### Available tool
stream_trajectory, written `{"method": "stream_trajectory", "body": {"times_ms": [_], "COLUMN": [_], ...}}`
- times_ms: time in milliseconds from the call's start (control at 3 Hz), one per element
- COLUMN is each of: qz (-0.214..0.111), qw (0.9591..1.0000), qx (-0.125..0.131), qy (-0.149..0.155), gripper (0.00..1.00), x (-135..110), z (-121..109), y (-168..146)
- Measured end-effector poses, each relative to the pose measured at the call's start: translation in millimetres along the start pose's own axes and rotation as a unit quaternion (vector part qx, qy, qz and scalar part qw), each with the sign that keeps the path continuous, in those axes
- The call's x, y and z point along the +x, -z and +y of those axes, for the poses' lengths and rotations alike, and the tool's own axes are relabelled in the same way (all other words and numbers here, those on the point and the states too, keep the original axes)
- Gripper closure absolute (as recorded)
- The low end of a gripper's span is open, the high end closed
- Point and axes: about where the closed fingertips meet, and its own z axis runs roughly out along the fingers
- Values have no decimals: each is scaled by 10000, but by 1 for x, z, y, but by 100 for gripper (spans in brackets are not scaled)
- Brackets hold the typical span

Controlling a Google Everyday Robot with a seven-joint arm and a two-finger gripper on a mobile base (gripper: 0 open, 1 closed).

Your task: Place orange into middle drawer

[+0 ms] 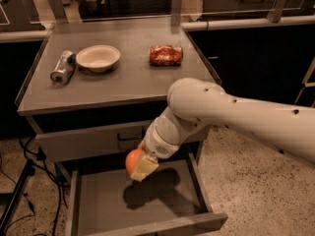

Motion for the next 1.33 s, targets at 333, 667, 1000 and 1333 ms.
{"method": "stream_trajectory", "body": {"times_ms": [333,667,1000,1333], "qz": [34,35,79,139], "qw": [9995,9994,9983,9962], "qx": [-281,-295,-442,-477], "qy": [-157,-166,-359,-714], "gripper": [100,100,100,100], "x": [15,16,27,41], "z": [9,9,25,29], "y": [-40,-42,-68,-104]}}
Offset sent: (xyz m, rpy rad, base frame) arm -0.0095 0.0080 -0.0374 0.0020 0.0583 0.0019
